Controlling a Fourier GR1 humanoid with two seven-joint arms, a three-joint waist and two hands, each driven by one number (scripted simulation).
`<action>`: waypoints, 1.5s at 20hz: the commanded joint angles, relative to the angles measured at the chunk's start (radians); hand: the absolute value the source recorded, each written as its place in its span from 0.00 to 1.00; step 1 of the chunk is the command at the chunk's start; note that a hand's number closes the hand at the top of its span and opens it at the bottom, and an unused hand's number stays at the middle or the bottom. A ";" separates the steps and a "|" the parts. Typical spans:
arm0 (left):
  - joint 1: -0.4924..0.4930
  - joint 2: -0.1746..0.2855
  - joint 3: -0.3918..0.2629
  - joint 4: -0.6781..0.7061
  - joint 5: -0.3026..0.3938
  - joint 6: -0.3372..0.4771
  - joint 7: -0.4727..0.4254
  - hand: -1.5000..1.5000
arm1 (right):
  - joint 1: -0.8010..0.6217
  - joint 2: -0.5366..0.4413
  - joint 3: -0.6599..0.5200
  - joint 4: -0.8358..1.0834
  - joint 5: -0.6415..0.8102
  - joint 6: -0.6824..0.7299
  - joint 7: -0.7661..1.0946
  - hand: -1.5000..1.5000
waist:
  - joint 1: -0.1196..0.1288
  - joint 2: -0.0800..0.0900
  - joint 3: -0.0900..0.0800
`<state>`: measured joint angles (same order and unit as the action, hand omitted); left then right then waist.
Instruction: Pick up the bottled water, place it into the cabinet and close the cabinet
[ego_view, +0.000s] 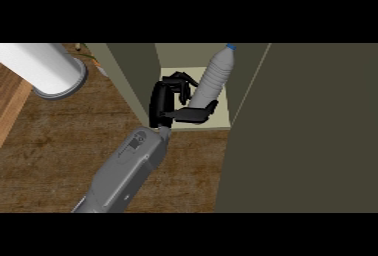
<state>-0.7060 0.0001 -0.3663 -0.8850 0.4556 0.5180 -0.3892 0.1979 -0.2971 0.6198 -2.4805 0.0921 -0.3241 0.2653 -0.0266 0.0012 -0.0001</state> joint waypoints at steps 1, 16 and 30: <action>-0.053 0.000 0.018 0.083 0.042 0.023 -0.006 1.00 | 0.123 -0.060 0.007 -0.117 0.023 0.021 -0.053 0.00 | -0.004 -0.001 0.001; -0.228 0.000 0.044 0.501 0.101 0.154 -0.223 1.00 | 0.108 -0.079 -0.081 -0.107 -0.101 0.075 -0.077 0.00 | -0.032 0.010 0.000; -0.429 0.000 0.134 0.747 0.067 0.110 -0.231 0.00 | 0.107 -0.078 -0.133 -0.078 -0.136 0.113 -0.108 0.00 | -0.048 0.022 0.000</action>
<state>-1.0891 0.0077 -0.2525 -0.1776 0.5203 0.6347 -0.6330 0.2843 -0.3577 0.5133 -2.4829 0.0100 -0.2276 0.1282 -0.0715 0.0209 -0.0006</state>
